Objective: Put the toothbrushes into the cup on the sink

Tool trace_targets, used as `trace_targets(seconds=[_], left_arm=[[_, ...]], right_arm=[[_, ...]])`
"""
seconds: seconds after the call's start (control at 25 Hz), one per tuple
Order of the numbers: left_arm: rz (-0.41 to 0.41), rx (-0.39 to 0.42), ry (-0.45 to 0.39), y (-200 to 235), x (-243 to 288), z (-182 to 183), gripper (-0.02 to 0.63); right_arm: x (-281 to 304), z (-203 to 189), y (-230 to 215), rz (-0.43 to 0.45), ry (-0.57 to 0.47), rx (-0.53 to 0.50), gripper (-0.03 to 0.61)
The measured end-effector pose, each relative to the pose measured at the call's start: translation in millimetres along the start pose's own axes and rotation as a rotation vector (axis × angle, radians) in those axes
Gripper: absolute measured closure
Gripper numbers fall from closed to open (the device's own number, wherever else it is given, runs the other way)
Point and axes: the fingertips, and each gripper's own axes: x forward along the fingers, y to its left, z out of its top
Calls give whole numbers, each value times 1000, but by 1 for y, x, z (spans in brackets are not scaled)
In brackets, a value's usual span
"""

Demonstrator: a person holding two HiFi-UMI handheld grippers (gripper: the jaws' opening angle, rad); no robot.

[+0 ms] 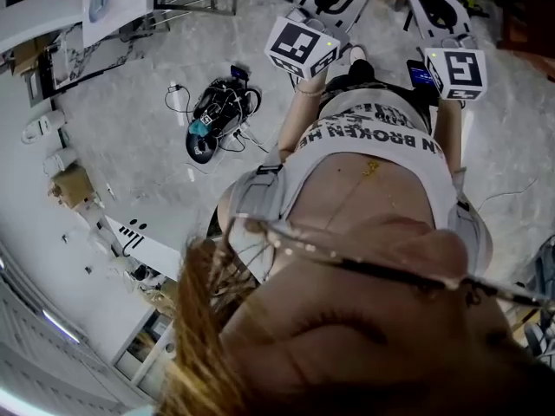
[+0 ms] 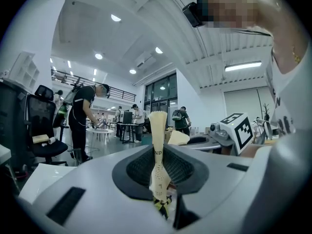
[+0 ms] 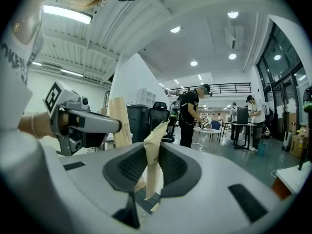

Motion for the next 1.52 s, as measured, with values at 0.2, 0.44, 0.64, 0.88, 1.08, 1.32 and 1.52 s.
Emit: trace_targets(seconds=[0.2,0.44,0.64,0.88,1.08,1.32,1.52], left_arm=[[-4,-4,8,26,0,-1,552],[-3,-7,-1,58,-11,-3,552],[0,-15,5,64,-11,-9,552],[-5,-42,8,77,-4,-14,552],[6,-45,9,91,5,-28,552],[29,-43,21,128,48,-14,552],[45,-41,19,156,90,4,552]], right_arm=[[27,4,-3,-9,4,-5,500],[58,10,7,-12,-8,-24,501],[59,8,6,-26,-3,-39,500],[75,10,-4,-33,-1,-48,500],[97,-4,-5,5,-1,-48,500],[141,7,-42,56,4,-58,500],[173,21,-84,79,-5,-60,500]])
